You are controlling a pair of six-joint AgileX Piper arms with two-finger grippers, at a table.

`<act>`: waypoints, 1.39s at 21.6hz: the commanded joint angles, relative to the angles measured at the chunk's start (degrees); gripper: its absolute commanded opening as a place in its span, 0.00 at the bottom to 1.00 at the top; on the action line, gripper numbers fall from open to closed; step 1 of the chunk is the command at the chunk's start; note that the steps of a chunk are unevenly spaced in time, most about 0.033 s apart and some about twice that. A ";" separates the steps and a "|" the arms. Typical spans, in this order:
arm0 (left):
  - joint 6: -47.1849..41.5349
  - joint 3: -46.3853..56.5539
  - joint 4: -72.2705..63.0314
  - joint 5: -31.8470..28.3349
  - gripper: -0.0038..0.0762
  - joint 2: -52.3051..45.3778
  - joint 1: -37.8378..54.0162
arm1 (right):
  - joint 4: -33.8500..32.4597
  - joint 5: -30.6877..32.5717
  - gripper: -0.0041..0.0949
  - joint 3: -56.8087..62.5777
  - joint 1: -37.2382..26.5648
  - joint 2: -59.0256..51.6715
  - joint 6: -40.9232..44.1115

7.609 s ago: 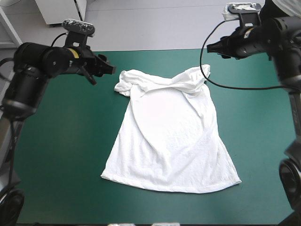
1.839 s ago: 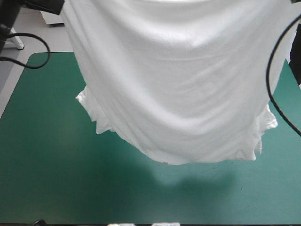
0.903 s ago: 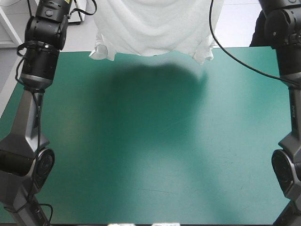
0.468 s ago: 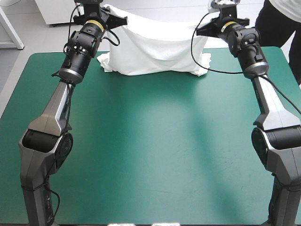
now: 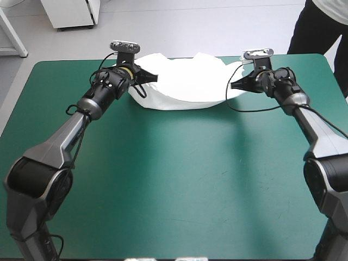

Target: Fold the cloth

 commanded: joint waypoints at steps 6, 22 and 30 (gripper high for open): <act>-1.87 28.33 -0.32 -3.63 0.04 -22.47 -2.45 | 4.18 -6.58 0.03 28.11 -0.03 -24.01 -0.40; -1.89 59.05 -15.38 12.86 0.04 -48.03 -14.52 | 8.98 6.86 0.03 56.93 8.24 -50.64 6.63; -1.87 60.26 -18.68 22.12 0.05 -49.98 -14.86 | 9.87 17.52 0.05 59.46 8.24 -54.60 8.21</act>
